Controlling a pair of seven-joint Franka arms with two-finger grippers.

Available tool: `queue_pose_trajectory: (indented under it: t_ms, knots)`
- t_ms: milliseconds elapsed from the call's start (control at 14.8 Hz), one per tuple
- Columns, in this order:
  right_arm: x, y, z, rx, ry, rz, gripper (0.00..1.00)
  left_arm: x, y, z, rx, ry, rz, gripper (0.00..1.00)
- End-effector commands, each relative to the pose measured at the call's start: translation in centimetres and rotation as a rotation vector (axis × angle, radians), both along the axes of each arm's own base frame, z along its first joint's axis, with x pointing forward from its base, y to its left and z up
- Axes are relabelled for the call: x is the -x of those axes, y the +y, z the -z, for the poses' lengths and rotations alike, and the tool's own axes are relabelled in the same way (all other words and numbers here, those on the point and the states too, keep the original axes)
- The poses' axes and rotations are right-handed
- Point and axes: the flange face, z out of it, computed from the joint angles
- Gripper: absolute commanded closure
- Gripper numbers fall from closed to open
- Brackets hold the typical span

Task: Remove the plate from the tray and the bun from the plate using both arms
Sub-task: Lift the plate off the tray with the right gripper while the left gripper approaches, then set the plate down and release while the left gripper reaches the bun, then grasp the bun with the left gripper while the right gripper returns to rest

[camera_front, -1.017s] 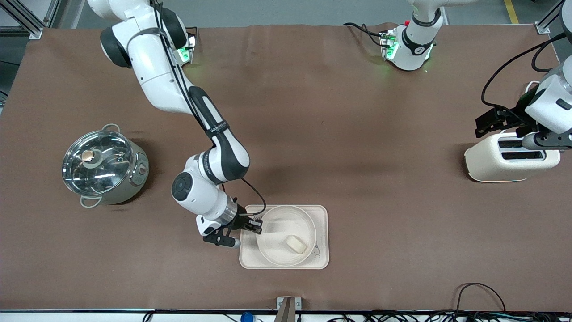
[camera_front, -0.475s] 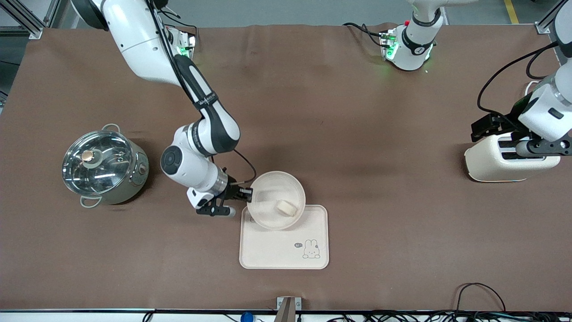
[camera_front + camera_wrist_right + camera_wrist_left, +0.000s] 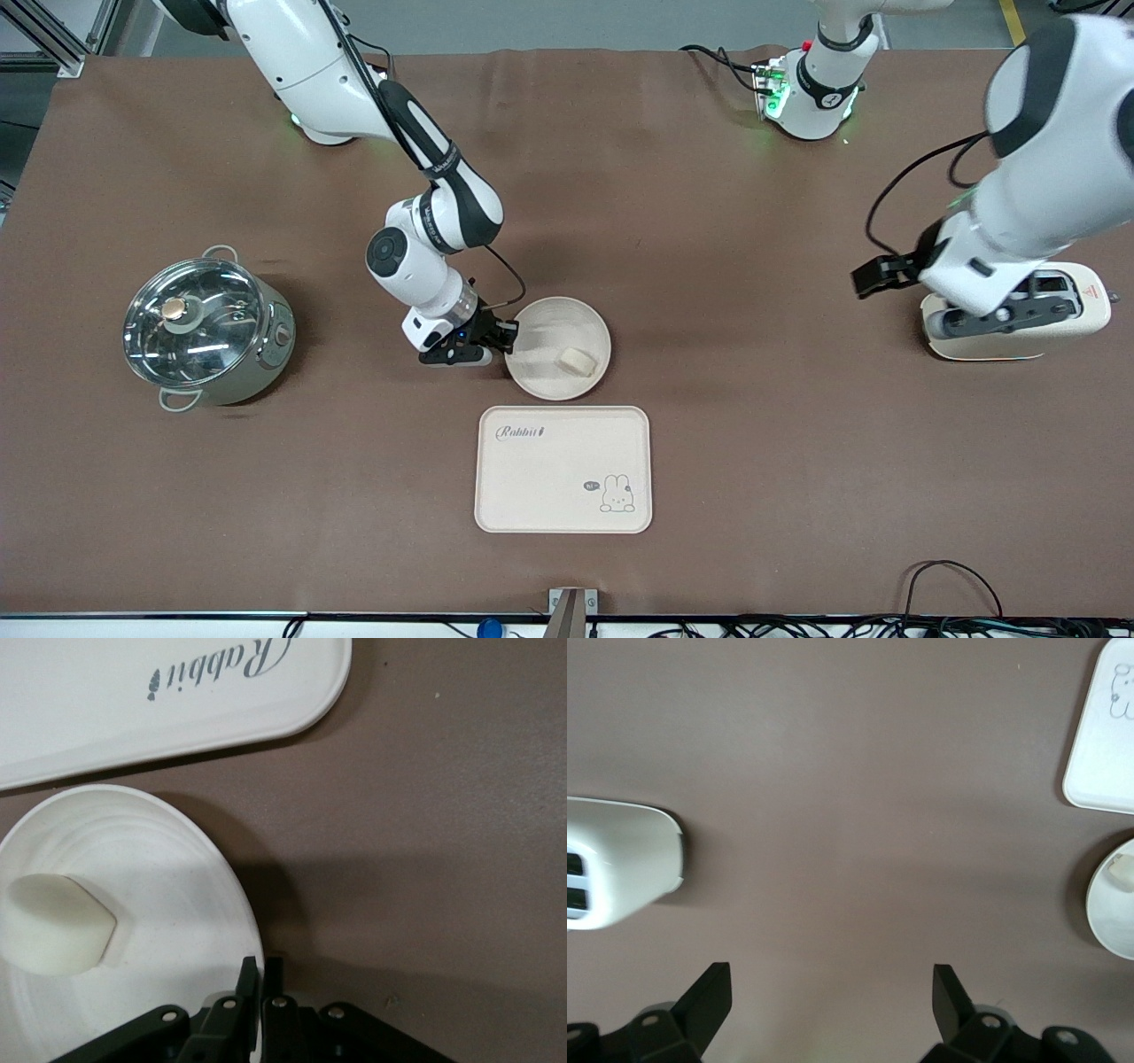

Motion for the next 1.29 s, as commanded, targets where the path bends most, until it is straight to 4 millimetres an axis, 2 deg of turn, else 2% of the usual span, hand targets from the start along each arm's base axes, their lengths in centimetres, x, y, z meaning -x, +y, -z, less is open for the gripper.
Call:
queue_pose_trajectory:
  t_ms: [0, 68, 203, 271, 407, 610, 678, 814, 1085, 1220]
  knots:
    - [0.9, -1.5, -0.9, -0.016, 0.032, 0.024, 0.35, -1.5, -1.6, 3.4, -0.008, 0.01, -0.044, 0.0]
    - [0.8, -1.5, -1.0, -0.019, 0.034, 0.03, 0.0, -1.7, -3.0, 4.6, -0.01, 0.011, -0.059, 0.0]
    - [0.3, -2.0, -1.6, -0.026, 0.043, 0.037, 0.0, -1.8, -6.1, 6.9, -0.023, 0.004, -0.109, 0.0]
    - [-0.2, -2.4, -2.8, -0.039, 0.046, 0.045, 0.0, -2.0, -7.4, 8.0, -0.024, -0.006, -0.159, 0.0]
    - [-1.4, -3.6, -5.9, -0.069, 0.078, 0.055, 0.0, -2.0, -10.9, 10.8, -0.03, -0.019, -0.252, 0.0]
    - [-3.6, -7.5, -11.6, -0.111, 0.134, 0.051, 0.0, -1.6, -16.1, 14.8, -0.02, -0.048, -0.363, 0.0]
    - [-4.4, -9.7, -13.9, -0.124, 0.154, 0.058, 0.0, -1.3, -17.7, 16.0, -0.018, -0.052, -0.41, 0.01]
    - [-5.2, -12.7, -17.8, -0.113, 0.174, 0.032, 0.0, -1.0, -20.6, 18.2, -0.001, -0.074, -0.511, 0.03]
    - [-6.5, -21.6, -25.9, 0.029, 0.158, -0.062, 0.0, 0.6, -26.9, 23.1, 0.041, -0.102, -0.694, 0.09]
    - [-6.7, -28.3, -29.8, 0.042, 0.16, -0.085, 0.0, 1.8, -30.0, 25.2, 0.074, -0.122, -0.767, 0.14]
